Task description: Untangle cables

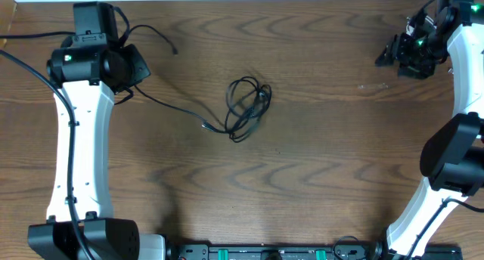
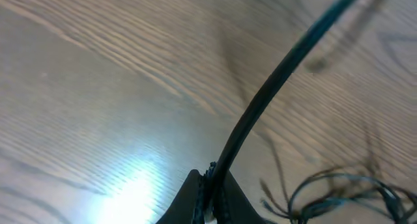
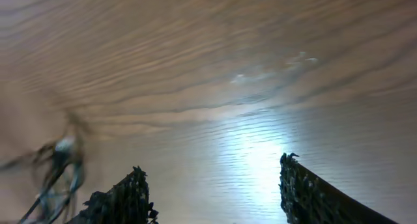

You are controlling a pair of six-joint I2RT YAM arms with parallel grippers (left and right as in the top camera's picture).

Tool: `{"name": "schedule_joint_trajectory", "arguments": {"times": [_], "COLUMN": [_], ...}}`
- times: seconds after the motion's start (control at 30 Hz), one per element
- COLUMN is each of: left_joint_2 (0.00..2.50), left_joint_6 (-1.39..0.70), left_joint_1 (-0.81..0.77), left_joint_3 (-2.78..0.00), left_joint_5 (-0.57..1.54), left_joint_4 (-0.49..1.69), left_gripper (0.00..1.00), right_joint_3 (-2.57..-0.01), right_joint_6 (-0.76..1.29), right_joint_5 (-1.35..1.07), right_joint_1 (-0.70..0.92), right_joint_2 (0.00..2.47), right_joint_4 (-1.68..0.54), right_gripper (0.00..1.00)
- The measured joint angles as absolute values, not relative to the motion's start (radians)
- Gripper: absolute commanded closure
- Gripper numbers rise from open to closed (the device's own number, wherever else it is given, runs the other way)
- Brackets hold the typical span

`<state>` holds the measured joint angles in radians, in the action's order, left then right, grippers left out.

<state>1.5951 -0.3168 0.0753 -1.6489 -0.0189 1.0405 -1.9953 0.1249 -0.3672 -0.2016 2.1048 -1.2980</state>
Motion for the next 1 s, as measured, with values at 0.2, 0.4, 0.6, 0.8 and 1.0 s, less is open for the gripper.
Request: {"name": "schedule_joint_trajectory", "arguments": {"times": [0.2, 0.4, 0.6, 0.8, 1.0], "left_joint_2": [1.595, 1.595, 1.594, 1.538, 1.458], "left_joint_6": [-0.317, -0.317, -0.32, -0.417, -0.547], "left_joint_1": [0.026, 0.017, 0.017, 0.017, 0.017], "left_joint_3": [-1.649, -1.649, -1.656, -1.665, -1.674], "left_joint_5": [0.054, 0.152, 0.373, 0.607, 0.78], "left_joint_4": [1.025, 0.974, 0.809, 0.64, 0.459], "left_gripper": [0.92, 0.92, 0.92, 0.92, 0.92], "right_joint_3": [-1.995, -1.995, -1.995, -1.995, -1.995], "right_joint_6": [0.022, -0.035, -0.047, -0.051, -0.054], "right_joint_5": [-0.523, -0.635, -0.67, -0.685, -0.686], "right_joint_1": [-0.146, -0.011, 0.124, 0.191, 0.193], "right_joint_2": [2.105, 2.105, 2.105, 2.105, 2.105], "right_joint_4": [-1.344, -1.388, -1.383, -1.35, -1.322], "right_gripper": [0.32, 0.3, 0.28, 0.27, 0.27]}}
